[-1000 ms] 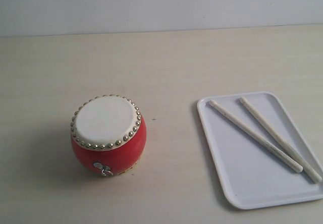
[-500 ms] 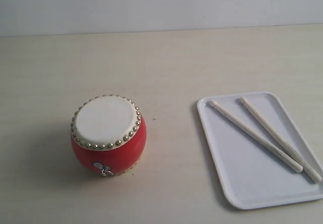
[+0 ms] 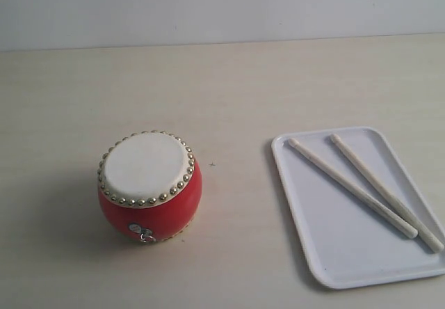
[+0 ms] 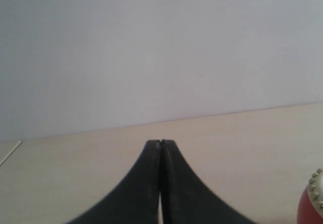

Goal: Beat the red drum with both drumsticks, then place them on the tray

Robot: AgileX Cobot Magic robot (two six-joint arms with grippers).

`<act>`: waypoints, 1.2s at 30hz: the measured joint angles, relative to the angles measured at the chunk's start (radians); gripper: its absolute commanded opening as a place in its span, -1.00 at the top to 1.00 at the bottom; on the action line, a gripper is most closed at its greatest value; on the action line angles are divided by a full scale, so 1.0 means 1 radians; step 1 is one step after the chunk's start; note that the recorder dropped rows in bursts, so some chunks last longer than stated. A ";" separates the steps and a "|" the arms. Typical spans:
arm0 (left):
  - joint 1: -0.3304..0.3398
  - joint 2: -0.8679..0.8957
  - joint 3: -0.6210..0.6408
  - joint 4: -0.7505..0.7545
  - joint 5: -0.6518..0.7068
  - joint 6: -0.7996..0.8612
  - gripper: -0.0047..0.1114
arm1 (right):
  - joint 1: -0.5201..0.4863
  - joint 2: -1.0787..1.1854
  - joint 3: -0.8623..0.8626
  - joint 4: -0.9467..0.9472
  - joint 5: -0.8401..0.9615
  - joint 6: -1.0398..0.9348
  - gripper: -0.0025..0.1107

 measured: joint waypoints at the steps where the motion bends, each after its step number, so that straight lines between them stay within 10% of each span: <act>1: 0.000 0.000 0.000 0.111 0.000 -0.104 0.92 | 0.000 0.000 0.000 0.000 0.000 0.000 0.96; 9: 0.000 0.000 0.000 0.657 0.121 -0.664 0.92 | 0.000 0.000 0.000 0.000 0.000 0.000 0.96; 36: 0.000 0.000 0.000 0.736 0.095 -0.833 0.92 | 0.000 0.000 0.000 0.000 0.000 0.000 0.96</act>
